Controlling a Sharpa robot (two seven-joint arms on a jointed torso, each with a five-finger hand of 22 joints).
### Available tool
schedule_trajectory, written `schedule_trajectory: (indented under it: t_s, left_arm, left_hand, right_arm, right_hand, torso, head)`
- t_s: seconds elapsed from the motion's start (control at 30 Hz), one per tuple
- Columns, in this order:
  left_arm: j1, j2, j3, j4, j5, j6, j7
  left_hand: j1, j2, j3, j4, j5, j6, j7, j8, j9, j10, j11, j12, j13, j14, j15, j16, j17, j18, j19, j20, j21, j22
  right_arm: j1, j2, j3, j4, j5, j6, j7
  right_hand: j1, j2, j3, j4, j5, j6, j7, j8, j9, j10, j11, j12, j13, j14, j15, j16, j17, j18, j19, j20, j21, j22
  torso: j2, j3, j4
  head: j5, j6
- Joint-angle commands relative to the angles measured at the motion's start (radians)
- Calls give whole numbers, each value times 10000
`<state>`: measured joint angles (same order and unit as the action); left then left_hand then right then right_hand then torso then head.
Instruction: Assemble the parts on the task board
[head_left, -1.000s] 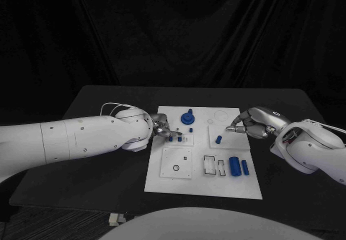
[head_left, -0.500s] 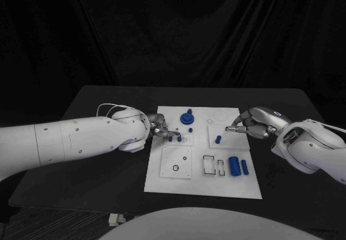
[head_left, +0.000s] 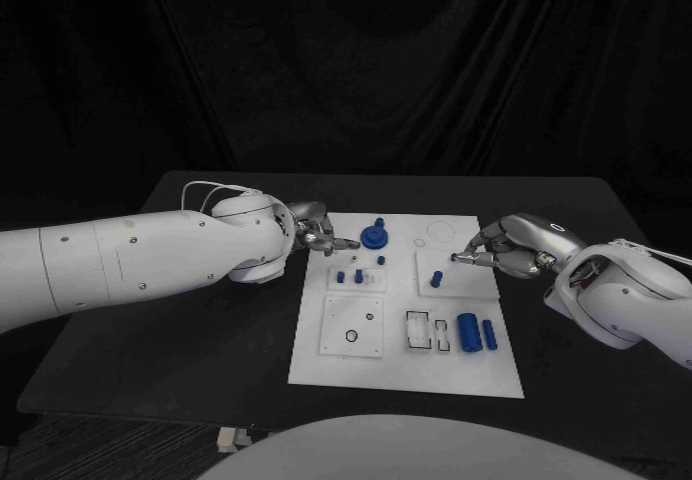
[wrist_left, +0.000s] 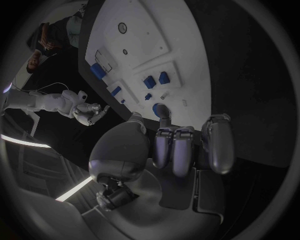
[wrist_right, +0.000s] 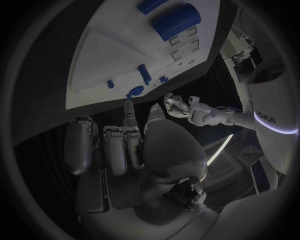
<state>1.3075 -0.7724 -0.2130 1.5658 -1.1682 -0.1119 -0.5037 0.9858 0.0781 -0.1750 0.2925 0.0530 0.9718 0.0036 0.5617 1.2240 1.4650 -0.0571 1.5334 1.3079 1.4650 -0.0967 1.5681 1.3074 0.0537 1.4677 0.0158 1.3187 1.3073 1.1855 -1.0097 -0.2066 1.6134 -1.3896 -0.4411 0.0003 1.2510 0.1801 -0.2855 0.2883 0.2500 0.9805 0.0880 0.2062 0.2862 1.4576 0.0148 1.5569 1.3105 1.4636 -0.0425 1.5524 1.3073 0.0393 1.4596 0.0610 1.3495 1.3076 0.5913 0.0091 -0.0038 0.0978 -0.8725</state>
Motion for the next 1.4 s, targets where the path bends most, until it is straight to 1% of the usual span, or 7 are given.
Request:
schedule_trajectory:
  t_s: [0.03,0.27,0.33,0.47,0.77,1.03,1.4]
  left_arm:
    - [105,11,6,91,-118,-264,264]
    - [370,15,7,90,-123,-527,1809]
    - [461,29,7,57,-123,-528,2349]
    - [646,122,8,-81,-308,-687,3550]
    - [758,548,7,-690,-3441,-998,5619]
    - [632,1049,5,-1363,-5992,-788,6574]
    - [288,1658,5,-2179,-6903,-883,7180]
  left_hand:
    - [-94,29,-56,-6,-32,-65,-1,61,15,881,-53,61,2345,1058,-84,27,2634,-22,20,-56,48,1956]
    - [1951,348,214,-79,649,-887,336,-1094,-974,409,231,-656,1723,1034,166,-16,2595,82,-386,127,-610,1794]
    - [2815,372,358,-89,1075,-1187,603,-1998,-2022,-583,494,-2011,611,443,404,-933,1782,243,-989,297,-1594,1544]
    - [4628,328,909,-72,1081,-1406,1060,-3363,-3895,-4357,935,-8495,-4485,-3640,839,-7319,-3516,519,-2348,598,-3441,1112]
    - [6030,-635,2222,-43,411,-1980,1241,-5007,-7069,-3963,1254,-12327,-8413,-3372,1142,-7788,-5050,607,-2596,947,-3559,1068]
    - [5929,-1196,2501,-103,30,-1480,8,-4933,-7943,-5635,609,-13592,-9573,-2861,660,-6546,-4664,445,-2016,1014,-2471,1329]
    - [5863,-1855,3553,-742,265,-1167,-279,-4943,-9315,-6145,387,-14196,-10871,198,231,-1707,-154,5,-177,286,60,1925]
  right_arm:
    - [-18,-17,5,46,-19,-215,32]
    - [75,-210,7,275,-19,-597,188]
    - [155,-269,7,354,-19,-705,222]
    - [336,-396,7,555,-19,-970,319]
    - [459,-440,6,783,-19,-1382,628]
    - [438,-340,5,765,-12,-1297,662]
    - [333,-278,5,860,-10,-1344,806]
  right_hand:
    - [87,-11,-71,15,63,67,36,45,13,983,13,-29,2422,973,-42,-47,2366,150,-14,28,-30,1902]
    - [76,-14,-84,22,59,72,36,46,14,993,13,-17,2434,975,-41,-42,2372,146,-6,29,-15,1907]
    - [71,-19,-95,22,57,77,35,48,14,998,13,-12,2440,983,-41,-24,2393,138,11,29,18,1918]
    - [68,-28,-109,21,55,88,33,54,17,976,11,-36,2414,996,-42,6,2427,121,49,29,90,1942]
    - [124,-26,-167,5,127,218,0,110,39,1010,-15,-2,2450,1028,-63,77,2509,90,132,18,226,1989]
    - [137,-23,-172,5,150,228,-2,113,40,1009,-20,-3,2449,1027,-66,75,2507,87,139,15,237,1993]
    - [149,-23,-186,8,184,239,-7,115,40,1015,-25,3,2455,1046,-72,122,2562,70,178,10,309,2017]
  torso:
    - [-10,-2,-7]
    - [11,4,2]
    - [9,3,-2]
    - [7,-1,-3]
    - [1,2,7]
    - [21,-3,-7]
    - [41,-6,18]
  head:
    - [3,-2]
    - [-61,-2]
    - [-79,-2]
    - [-124,-2]
    - [-185,-2]
    - [-331,-2]
    - [-342,-2]
